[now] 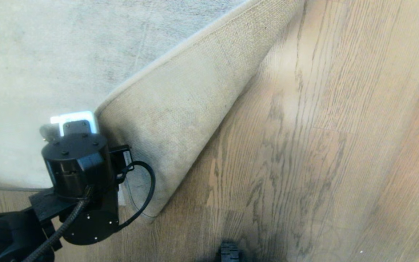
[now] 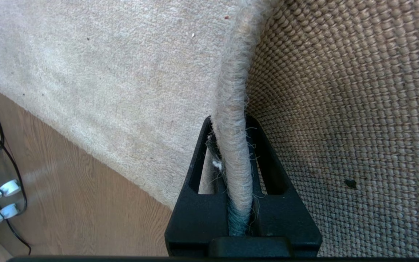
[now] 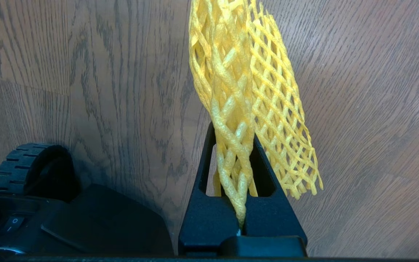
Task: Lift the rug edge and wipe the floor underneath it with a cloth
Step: Lay down the carpet
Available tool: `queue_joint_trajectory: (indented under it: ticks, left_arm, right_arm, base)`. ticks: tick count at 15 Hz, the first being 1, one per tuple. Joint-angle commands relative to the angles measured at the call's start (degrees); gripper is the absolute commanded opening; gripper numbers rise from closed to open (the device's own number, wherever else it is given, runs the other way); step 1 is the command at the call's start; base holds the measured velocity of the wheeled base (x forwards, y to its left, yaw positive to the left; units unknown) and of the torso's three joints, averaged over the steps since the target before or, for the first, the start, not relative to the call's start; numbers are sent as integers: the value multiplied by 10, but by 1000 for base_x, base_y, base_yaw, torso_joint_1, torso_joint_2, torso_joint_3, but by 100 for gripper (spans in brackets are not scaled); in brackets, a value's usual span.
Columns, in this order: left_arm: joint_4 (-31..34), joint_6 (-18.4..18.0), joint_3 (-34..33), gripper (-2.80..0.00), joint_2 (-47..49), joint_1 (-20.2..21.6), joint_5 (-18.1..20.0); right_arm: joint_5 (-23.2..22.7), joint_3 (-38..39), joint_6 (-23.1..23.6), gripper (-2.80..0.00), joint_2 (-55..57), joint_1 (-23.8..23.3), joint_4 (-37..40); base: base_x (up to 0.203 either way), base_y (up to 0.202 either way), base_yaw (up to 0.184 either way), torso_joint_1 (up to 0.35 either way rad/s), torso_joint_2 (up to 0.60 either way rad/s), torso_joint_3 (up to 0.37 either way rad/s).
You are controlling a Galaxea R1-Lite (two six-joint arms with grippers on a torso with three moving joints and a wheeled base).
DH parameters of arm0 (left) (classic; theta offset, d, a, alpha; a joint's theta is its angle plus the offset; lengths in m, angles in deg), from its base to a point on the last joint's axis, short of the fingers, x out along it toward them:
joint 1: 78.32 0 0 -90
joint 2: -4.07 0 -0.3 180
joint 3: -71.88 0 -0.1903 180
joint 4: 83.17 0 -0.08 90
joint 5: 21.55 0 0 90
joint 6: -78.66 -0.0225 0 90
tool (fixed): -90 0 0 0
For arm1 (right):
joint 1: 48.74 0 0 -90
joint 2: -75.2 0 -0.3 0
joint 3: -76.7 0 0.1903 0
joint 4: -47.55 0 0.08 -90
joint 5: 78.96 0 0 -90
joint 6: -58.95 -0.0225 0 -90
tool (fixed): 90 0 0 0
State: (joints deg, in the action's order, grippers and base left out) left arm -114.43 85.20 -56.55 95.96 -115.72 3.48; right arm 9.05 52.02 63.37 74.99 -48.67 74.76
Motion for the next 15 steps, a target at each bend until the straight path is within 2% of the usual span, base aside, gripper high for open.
queue_joint_trajectory:
  ticks: [1,12,15]
  left_arm:
    - [-3,1,-2,-280,3,0,-4]
    - [-3,1,-4,-280,2,-5,-4]
    - [-2,0,-5,-280,3,-10,-16]
  right_arm:
    - [0,0,1,-280,2,0,0]
    - [0,0,1,-280,2,0,0]
    - [0,1,1,-280,2,0,0]
  base:
    - [0,0,0,0,0,0]
    - [0,0,0,0,0,0]
    - [0,0,0,0,0,0]
